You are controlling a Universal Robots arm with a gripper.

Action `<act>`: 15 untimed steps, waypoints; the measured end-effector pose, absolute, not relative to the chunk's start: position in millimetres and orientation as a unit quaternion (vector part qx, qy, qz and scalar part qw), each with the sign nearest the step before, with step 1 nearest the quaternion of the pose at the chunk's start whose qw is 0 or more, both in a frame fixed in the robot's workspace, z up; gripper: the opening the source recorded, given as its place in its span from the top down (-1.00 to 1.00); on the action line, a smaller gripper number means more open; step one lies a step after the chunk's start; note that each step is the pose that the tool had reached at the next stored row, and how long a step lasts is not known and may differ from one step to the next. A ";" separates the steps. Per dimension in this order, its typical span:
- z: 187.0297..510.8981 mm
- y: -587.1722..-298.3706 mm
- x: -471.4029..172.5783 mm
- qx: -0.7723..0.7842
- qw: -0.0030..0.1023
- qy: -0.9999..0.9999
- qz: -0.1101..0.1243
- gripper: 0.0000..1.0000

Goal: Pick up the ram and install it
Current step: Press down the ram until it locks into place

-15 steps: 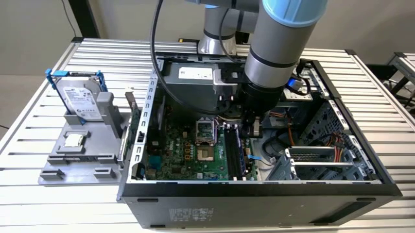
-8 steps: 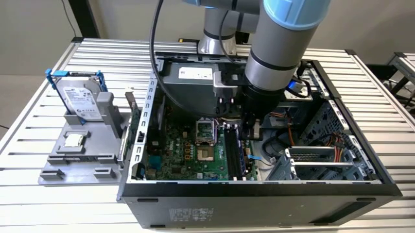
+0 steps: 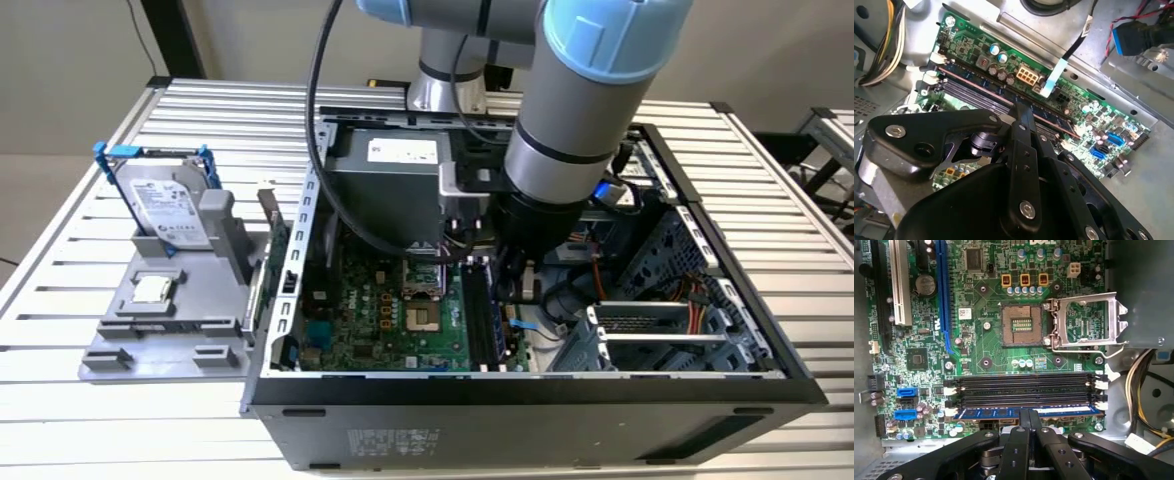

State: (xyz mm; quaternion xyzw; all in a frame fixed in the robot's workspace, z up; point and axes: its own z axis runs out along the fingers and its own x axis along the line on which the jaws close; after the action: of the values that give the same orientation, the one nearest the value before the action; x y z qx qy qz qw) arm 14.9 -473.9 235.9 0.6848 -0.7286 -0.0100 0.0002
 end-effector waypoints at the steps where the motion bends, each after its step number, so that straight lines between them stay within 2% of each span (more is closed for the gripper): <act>1: 235.6 -474.0 14.9 0.685 0.000 -0.729 -0.010 1.00; 15: 219.1 -474.1 14.9 0.685 0.001 -0.729 -0.010 1.00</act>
State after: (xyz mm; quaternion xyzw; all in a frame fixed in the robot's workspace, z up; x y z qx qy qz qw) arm 14.9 -474.1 219.1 0.6849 -0.7286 -0.0102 0.0007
